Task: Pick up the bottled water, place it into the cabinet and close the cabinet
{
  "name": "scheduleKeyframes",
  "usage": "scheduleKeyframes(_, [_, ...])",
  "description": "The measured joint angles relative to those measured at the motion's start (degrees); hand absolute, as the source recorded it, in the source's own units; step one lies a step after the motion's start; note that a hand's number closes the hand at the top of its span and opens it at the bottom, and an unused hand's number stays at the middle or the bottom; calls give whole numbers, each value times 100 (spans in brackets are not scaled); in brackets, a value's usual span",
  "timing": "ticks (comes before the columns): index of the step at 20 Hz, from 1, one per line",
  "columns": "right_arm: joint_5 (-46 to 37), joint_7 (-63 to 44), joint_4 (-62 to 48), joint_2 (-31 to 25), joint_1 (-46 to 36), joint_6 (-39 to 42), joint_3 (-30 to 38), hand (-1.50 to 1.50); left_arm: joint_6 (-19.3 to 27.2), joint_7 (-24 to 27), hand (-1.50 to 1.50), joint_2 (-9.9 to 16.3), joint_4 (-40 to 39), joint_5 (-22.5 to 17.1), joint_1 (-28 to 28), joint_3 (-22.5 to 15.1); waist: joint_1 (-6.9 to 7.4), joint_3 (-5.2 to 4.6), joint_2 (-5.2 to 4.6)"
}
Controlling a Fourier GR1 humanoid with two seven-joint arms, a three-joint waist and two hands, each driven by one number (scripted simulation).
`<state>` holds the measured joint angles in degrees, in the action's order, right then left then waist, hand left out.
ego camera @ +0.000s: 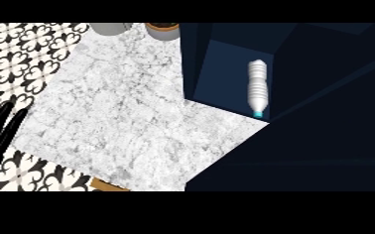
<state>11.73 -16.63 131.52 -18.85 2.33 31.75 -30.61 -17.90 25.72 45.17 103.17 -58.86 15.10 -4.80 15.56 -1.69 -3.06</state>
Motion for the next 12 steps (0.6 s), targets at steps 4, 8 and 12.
scheduleKeyframes(4, [82,-364,-524,283,-676,-127,133,150,-17,-30,-150,2,-87,-44,-17,15,-58,10,19])
scheduleKeyframes(8, [132,-744,-1119,583,-1276,-260,226,150,-52,-20,-150,-15,-178,-64,-25,39,-98,33,26])
scheduleKeyframes(12, [70,-1181,-1949,1076,-2067,-668,434,150,-76,-31,-150,-27,-223,-87,-18,41,-138,64,44])
